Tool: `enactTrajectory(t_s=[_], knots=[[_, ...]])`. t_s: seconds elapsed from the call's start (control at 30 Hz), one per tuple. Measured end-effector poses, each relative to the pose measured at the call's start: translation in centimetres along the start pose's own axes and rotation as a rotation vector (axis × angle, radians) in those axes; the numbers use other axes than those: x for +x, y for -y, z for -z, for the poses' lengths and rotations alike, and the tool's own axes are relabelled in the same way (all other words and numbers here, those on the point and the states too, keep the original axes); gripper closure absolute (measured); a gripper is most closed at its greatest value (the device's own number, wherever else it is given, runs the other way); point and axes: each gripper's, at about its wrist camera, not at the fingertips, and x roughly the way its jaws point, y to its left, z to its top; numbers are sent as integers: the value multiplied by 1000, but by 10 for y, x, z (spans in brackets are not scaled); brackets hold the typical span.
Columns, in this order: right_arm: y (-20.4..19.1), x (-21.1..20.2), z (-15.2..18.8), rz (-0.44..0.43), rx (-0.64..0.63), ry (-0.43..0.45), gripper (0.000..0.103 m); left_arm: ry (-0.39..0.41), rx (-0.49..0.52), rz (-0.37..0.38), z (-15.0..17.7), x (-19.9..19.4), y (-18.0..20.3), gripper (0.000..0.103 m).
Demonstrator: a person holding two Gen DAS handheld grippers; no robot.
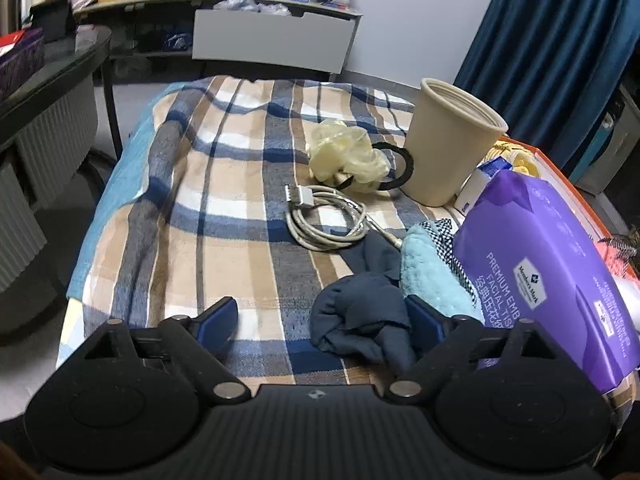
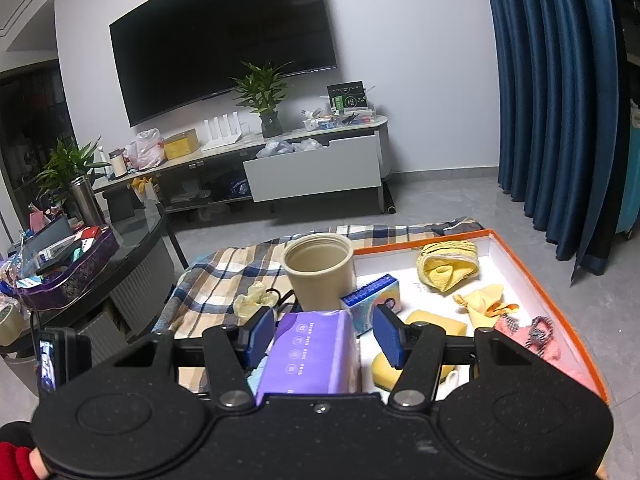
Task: Organize soft objects
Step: 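Grasp the dark navy cloth with the left gripper, then grasp the light blue knit toy with the right gripper while the left holds the navy cloth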
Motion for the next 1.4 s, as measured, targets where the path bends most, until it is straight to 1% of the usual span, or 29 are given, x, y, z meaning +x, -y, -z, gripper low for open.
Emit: enactTrajectory(t_s=[0.13, 0.2, 0.23, 0.27, 0.3, 0.37, 0.4, 0.5, 0.7, 0.83, 0.9, 0.93, 1.03, 1.07, 1.17, 1.23, 1.3, 1.33, 1.4], knots=[[-14, 2, 5, -31, -36, -19, 36, 3, 67, 0, 0, 4, 12, 14], [-21, 1, 8, -46, -62, -26, 36, 7, 94, -15, 0, 11, 19, 24], [-24, 1, 9, -49, -72, -29, 36, 3, 90, -18, -1, 14, 18, 32], [-26, 1, 10, -51, -77, -32, 36, -3, 69, -2, -2, 16, 15, 38], [-26, 1, 10, -50, -77, -34, 36, -6, 53, 16, -3, 18, 12, 54], [-25, 1, 9, -41, -71, -33, 36, 1, 60, 36, -4, 17, 13, 58], [-25, 1, 8, -38, -68, -30, 36, 2, 56, 62, -4, 15, 12, 58], [-23, 0, 6, -30, -65, -23, 36, 22, 45, 51, -4, 6, 9, 59], [-27, 4, 9, -48, -58, -40, 36, 80, 0, -41, -11, -18, -18, 59], [-46, 10, 17, -91, -59, -75, 36, 104, -31, -75, -16, -30, -33, 59], [-63, 13, 30, -108, -62, -96, 36, 118, -35, -80, -18, -36, -38, 59], [-72, 15, 38, -101, -59, -98, 36, 120, -35, -84, -20, -37, -39, 59], [-98, 20, 70, -43, -30, -92, 36, 133, -25, -78, -24, -42, -43, 59], [-107, 24, 83, 2, -21, -92, 35, 135, -20, -72, -26, -42, -44, 59], [-127, 42, 108, 93, -14, -124, 35, 137, -5, -51, -28, -41, -49, 59], [-135, 55, 117, 168, -25, -132, 35, 137, 1, -41, -26, -43, -54, 59], [-134, 66, 120, 221, 19, -151, 35, 142, -12, -24, -23, -46, -60, 59], [-132, 70, 121, 241, 39, -149, 35, 143, -19, -16, -22, -47, -63, 59], [-128, 79, 121, 286, 64, -119, 35, 144, -26, -3, -21, -48, -67, 59]])
